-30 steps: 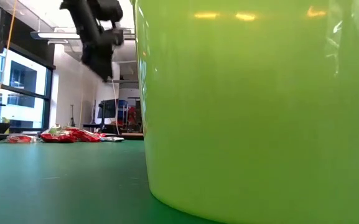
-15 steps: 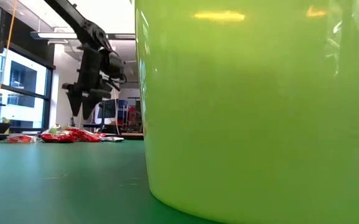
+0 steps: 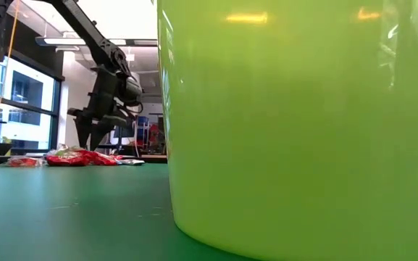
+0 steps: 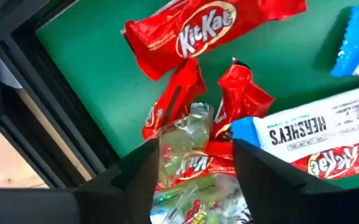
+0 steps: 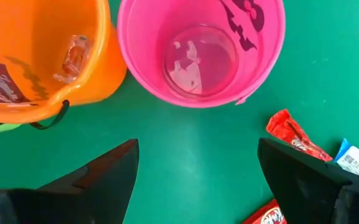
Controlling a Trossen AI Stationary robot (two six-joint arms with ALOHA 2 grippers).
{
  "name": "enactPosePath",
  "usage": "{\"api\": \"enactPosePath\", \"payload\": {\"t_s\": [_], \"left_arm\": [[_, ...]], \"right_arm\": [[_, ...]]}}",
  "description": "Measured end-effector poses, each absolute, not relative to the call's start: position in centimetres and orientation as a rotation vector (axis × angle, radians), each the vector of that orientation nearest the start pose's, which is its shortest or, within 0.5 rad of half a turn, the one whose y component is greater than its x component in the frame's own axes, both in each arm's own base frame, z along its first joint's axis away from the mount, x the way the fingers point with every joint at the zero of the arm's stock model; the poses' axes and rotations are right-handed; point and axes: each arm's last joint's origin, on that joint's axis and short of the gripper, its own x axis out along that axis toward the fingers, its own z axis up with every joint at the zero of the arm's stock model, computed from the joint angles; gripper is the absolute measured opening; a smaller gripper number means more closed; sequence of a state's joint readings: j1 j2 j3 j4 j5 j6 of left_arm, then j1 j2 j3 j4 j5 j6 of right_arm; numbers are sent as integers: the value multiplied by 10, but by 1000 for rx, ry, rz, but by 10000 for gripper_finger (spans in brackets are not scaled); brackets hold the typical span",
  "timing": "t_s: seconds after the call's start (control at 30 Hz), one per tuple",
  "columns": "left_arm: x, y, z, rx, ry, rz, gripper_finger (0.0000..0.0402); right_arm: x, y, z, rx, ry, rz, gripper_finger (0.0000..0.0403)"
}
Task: Sort candy by brand, put in halloween buckets
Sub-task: Put the green gummy into the orange bucket
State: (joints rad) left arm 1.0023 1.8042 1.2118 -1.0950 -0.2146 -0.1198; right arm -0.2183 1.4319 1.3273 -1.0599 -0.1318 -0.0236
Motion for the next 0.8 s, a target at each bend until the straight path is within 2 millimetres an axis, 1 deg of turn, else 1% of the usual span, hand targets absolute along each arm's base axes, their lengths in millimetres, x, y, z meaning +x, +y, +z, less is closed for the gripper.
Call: {"api": "enactPosePath", "payload": {"t_s": [0.07,0.2,0.23,0.3,0.4,0.47,0.57,0.67,0.73,0.8], "left_arm": [[160,262,178,-758,1596,994,136],[160,261,178,-765,1592,976,25],[160,262,178,-773,1586,970,14],[159,263,178,-774,1583,963,13],[158,262,179,-763,1597,933,3],[159,262,189,-740,1571,916,7],[161,263,207,-673,1540,890,26],[159,262,215,-643,1611,854,53],[157,260,212,-658,1682,815,78],[154,259,202,-683,1773,780,108]], "right_arm": [[266,-54,310,177,1145,-59,320],[267,-54,311,176,1140,-59,320],[267,-54,310,176,1140,-59,320],[267,-55,310,176,1141,-59,320],[267,-55,310,179,1141,-62,320],[267,-55,311,177,1138,-61,320],[269,-55,312,172,1114,-61,320],[273,-56,313,164,1073,-62,320],[275,-56,315,159,1046,-63,320],[277,-57,316,155,1023,-64,320]]}}
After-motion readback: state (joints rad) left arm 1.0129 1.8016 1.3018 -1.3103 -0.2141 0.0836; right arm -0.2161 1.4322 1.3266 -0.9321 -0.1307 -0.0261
